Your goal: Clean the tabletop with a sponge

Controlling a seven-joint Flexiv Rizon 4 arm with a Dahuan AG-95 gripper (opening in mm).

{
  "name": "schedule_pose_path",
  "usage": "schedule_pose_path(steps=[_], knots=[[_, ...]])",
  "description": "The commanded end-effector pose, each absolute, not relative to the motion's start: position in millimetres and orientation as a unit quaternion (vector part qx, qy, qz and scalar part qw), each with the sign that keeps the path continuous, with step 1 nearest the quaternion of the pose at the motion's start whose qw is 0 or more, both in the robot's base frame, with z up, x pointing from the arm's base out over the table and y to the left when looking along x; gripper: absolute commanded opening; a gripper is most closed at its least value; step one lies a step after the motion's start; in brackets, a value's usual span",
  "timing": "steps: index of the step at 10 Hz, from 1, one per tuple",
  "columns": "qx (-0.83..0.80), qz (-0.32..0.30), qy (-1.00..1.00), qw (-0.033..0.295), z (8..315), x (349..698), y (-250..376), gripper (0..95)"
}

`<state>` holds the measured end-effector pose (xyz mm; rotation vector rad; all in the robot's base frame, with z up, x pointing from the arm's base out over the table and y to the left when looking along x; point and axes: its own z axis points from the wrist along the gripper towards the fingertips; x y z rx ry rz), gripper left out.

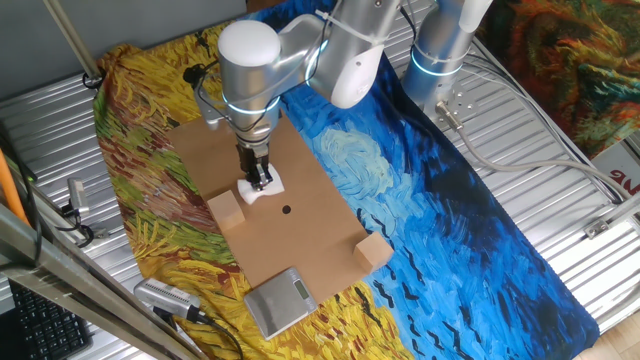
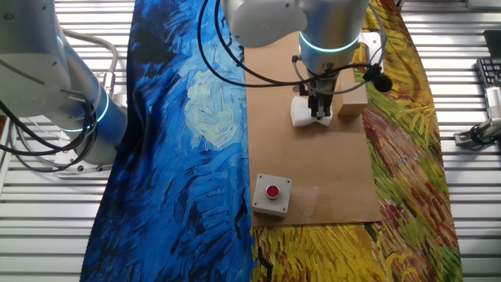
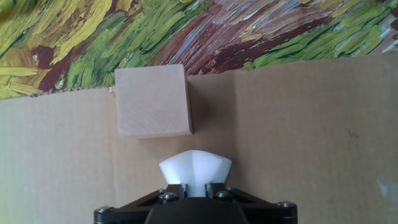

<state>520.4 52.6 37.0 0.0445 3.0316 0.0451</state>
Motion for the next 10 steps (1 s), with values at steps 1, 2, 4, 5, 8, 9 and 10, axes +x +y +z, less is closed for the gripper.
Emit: schedule_pose_path(steps=[1, 2, 4, 5, 8, 9, 10], knots=[[0.011, 0.014, 0.998, 0.054, 37.2, 520.2, 52.6, 76.0], [0.008, 0.014, 0.998, 0.054, 37.2, 520.2, 52.6, 76.0], [0.002, 0.013, 0.998, 0.055, 37.2, 520.2, 52.6, 95.0], [0.001, 0.012, 0.998, 0.055, 37.2, 520.3, 52.6, 95.0], [0.0, 0.011, 0.998, 0.056, 37.2, 520.3, 52.6, 95.0], [0.0, 0.011, 0.998, 0.056, 37.2, 520.3, 52.6, 95.0], [0.0, 0.011, 0.998, 0.056, 37.2, 520.3, 52.6, 95.0]])
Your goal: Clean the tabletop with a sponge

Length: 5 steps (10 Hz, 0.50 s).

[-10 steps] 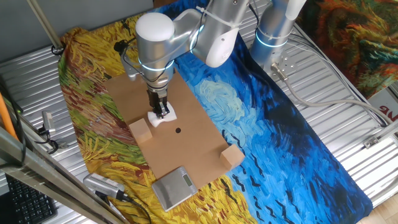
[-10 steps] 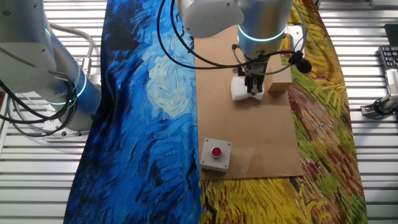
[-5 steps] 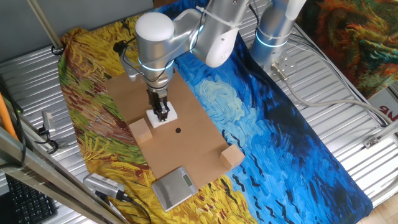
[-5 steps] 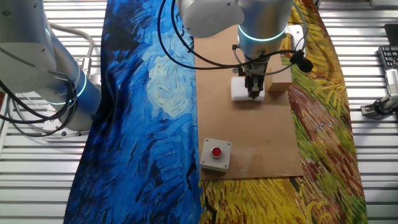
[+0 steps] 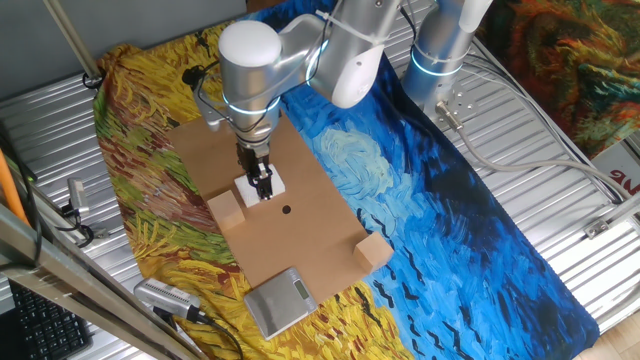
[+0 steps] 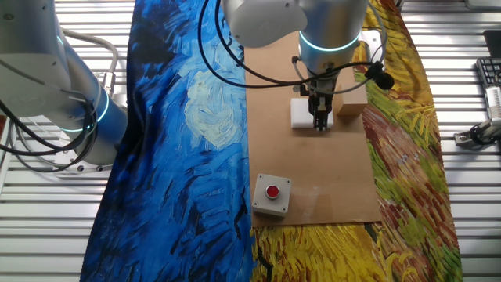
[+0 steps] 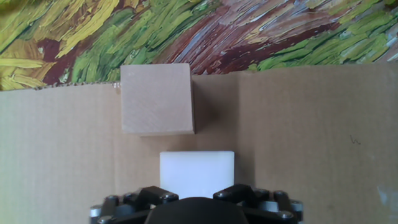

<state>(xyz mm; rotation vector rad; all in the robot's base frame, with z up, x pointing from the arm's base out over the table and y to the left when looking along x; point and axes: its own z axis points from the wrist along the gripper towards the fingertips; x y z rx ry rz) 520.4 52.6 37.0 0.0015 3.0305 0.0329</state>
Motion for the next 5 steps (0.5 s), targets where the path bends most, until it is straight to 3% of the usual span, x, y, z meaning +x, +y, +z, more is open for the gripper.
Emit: schedule_pose_path(steps=[1, 5], knots=[[0.0, 0.01, 0.998, 0.056, 37, 520, 53, 95.0], [-0.002, 0.002, 0.999, 0.055, 50, 520, 53, 95.0]])
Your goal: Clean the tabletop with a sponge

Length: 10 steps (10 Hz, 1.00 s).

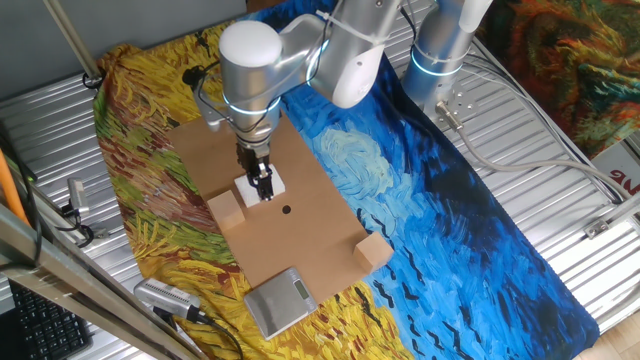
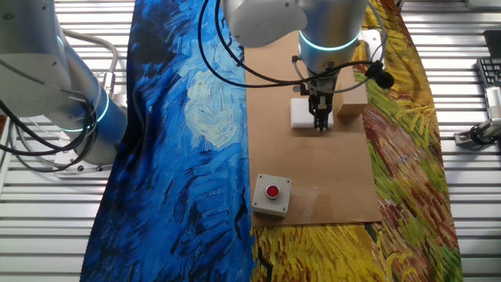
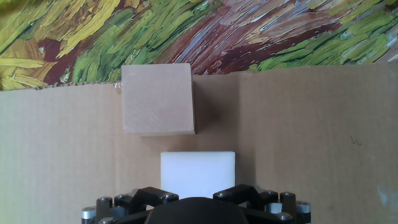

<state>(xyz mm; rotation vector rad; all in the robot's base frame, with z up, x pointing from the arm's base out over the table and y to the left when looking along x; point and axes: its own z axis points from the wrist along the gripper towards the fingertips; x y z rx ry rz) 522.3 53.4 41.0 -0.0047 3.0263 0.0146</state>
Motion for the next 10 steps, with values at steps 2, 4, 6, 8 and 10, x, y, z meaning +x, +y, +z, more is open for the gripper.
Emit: schedule_pose_path(steps=[2, 4, 6, 8, 10], knots=[[0.0, 0.003, 0.999, 0.053, 73, 519, 53, 95.0], [0.0, 0.003, 0.998, 0.055, 82, 518, 50, 95.0], [0.0, 0.004, 0.999, 0.054, 91, 516, 51, 95.0], [-0.003, 0.002, 0.999, 0.053, 92, 516, 51, 95.0], [-0.002, 0.005, 0.999, 0.05, 91, 516, 51, 95.0]])
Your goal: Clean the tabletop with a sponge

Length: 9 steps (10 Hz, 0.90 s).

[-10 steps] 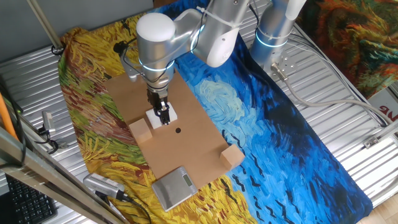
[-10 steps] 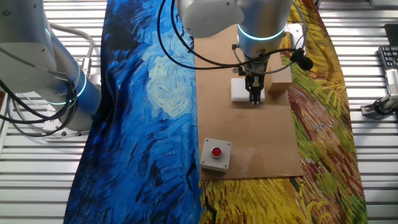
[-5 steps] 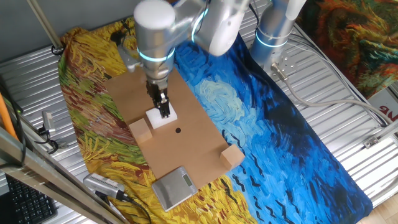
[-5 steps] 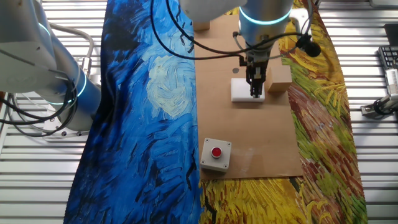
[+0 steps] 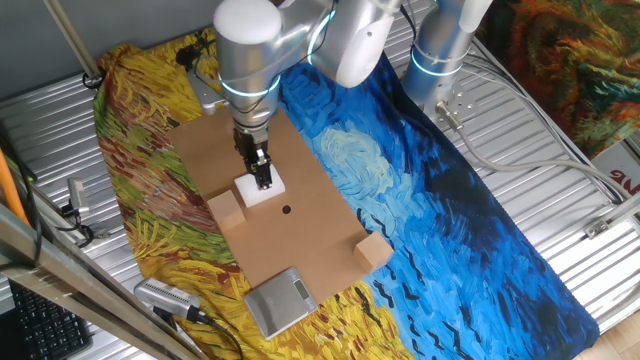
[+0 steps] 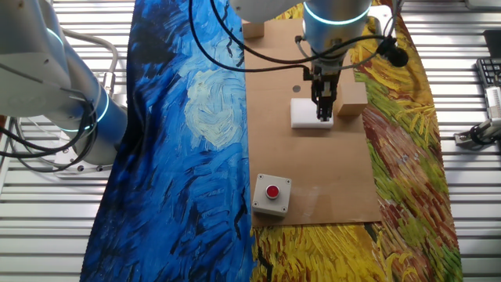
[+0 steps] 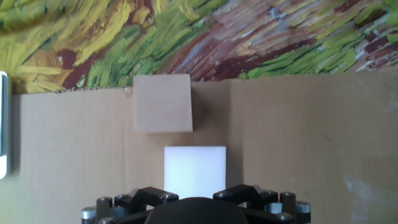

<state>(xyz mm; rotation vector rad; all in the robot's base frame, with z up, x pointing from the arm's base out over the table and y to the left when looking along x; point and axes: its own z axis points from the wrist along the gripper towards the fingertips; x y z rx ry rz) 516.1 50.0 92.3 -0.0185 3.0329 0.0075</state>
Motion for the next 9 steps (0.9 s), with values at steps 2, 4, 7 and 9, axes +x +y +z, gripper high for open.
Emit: schedule_pose_path(steps=[2, 4, 7, 9], knots=[[0.01, 0.011, 0.999, 0.042, 91.4, 516.1, 50.7, 95.0], [0.019, 0.016, 0.999, 0.037, 91.4, 516.1, 50.7, 95.0], [0.025, 0.015, 0.999, 0.017, 91.0, 515.0, 50.3, 95.0], [0.021, 0.014, 1.0, 0.016, 90.6, 513.4, 49.9, 95.0]])
